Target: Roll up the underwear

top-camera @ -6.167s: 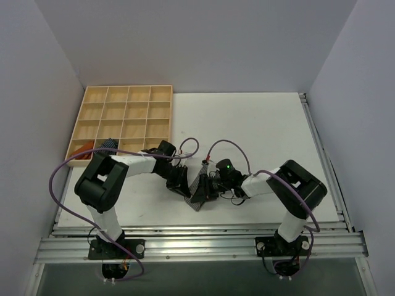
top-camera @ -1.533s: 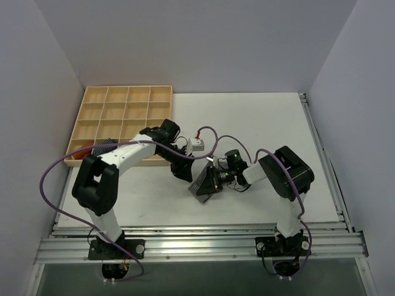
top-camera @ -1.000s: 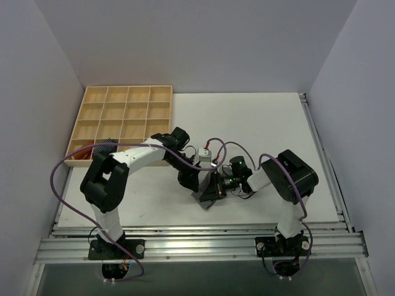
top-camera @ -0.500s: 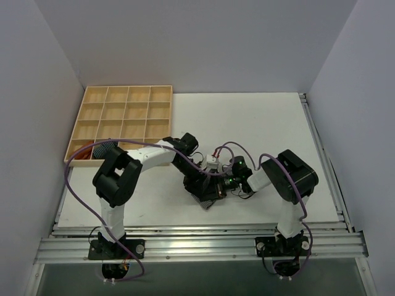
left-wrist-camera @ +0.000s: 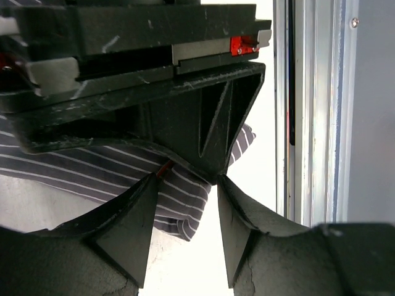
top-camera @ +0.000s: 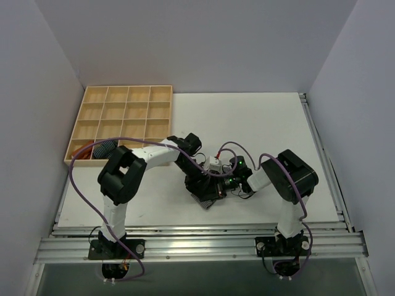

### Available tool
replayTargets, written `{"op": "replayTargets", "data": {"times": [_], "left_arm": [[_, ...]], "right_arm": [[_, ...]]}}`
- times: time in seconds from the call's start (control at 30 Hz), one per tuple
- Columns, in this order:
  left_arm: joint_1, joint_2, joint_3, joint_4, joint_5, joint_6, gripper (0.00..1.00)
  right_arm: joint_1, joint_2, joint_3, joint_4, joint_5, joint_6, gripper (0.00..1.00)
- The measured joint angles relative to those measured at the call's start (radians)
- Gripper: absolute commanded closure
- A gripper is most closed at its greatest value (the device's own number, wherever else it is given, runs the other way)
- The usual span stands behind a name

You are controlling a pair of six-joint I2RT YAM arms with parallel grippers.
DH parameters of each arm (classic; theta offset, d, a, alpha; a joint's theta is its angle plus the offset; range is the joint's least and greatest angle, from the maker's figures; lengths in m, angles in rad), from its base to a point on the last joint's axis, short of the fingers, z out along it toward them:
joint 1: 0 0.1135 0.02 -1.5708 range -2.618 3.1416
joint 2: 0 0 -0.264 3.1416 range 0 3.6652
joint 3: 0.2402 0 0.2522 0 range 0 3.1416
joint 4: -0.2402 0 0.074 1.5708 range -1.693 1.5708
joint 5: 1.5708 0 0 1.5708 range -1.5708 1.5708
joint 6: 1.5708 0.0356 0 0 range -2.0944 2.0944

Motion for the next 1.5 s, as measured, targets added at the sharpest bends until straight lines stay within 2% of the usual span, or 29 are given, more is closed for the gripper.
{"op": "replayTargets", "data": {"times": [0.3,0.47,0.57,0.77,0.87,1.0,1.3,1.5], "left_arm": [[0.015,0.001,0.003,-0.037,0.013,0.061,0.55],[0.028,0.026,0.043,-0.088,0.024,0.103,0.71],[0.029,0.052,0.078,-0.135,0.033,0.127,0.76],[0.024,0.107,0.154,-0.225,0.041,0.168,0.80],[0.021,0.127,0.173,-0.256,0.045,0.187,0.90],[0.019,0.135,0.182,-0.276,0.055,0.200,0.98],[0.011,0.161,0.203,-0.324,0.055,0.199,0.98],[0.006,0.174,0.214,-0.334,0.054,0.188,0.98]], "right_arm": [[0.000,0.000,0.002,-0.006,0.000,0.000,0.98],[0.000,-0.004,0.011,-0.030,0.002,-0.005,0.98],[0.004,-0.021,0.017,-0.067,0.021,-0.010,0.96],[0.010,-0.054,0.028,-0.141,0.062,-0.034,0.95],[0.011,-0.064,0.032,-0.166,0.071,-0.043,0.87],[0.014,-0.092,0.032,-0.214,0.097,-0.056,0.80],[0.019,-0.257,-0.009,-0.321,0.249,-0.059,0.63],[0.018,-0.351,-0.059,-0.334,0.349,-0.047,0.61]]}}
